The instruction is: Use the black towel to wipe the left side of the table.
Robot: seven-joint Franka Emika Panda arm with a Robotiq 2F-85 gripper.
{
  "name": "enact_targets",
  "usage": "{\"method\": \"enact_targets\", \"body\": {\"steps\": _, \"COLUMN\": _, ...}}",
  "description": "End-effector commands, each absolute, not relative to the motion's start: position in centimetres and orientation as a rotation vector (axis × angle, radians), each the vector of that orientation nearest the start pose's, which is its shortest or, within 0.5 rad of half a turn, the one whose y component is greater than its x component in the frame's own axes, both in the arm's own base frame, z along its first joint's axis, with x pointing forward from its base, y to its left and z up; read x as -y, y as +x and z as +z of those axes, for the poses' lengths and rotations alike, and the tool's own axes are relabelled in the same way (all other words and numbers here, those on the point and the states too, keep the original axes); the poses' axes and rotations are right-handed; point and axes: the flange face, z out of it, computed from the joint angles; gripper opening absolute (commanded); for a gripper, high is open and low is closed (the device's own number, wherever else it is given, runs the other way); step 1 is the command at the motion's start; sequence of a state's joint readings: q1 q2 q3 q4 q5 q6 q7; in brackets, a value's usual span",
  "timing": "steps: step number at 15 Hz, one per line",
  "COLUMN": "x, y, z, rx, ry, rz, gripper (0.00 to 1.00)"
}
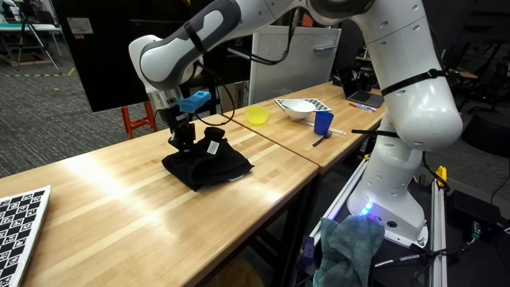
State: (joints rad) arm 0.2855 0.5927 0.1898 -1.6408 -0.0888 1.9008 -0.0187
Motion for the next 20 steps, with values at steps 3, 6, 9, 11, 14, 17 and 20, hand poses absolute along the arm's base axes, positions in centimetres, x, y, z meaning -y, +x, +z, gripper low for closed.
{"method": "enact_targets", "body": {"steps": 3, "x": -31.5, "y": 57.8, "z": 25.0, "rx": 0.854, "ry": -2.969, "rz": 0.623, "gripper": 0.03}}
{"method": "enact_targets", "body": {"steps": 6, "x": -34.5, "y": 56.6, "z": 24.1, "rx": 0.849, "ry": -2.917, "rz": 0.658, "gripper": 0.03}}
{"method": "enact_targets", "body": {"steps": 9, "x": -37.4, "y": 55.5, "z": 23.9, "rx": 0.835, "ry": -2.873, "rz": 0.658, "gripper": 0.03}}
{"method": "enact_targets", "body": {"steps": 11, "x": -39.3, "y": 54.9, "z": 24.2, "rx": 0.829, "ry": -2.846, "rz": 0.649, "gripper": 0.03}}
{"method": "enact_targets", "body": {"steps": 14, "x": -42.3, "y": 54.2, "z": 24.6, "rx": 0.801, "ry": -2.807, "rz": 0.634, "gripper": 0.03}}
{"method": "enact_targets", "body": {"steps": 17, "x": -45.1, "y": 53.9, "z": 24.8, "rx": 0.777, "ry": -2.772, "rz": 0.63, "gripper": 0.03}}
{"method": "enact_targets", "body": {"steps": 20, "x": -47.7, "y": 53.7, "z": 25.0, "rx": 0.78, "ry": -2.759, "rz": 0.616, "gripper": 0.03}}
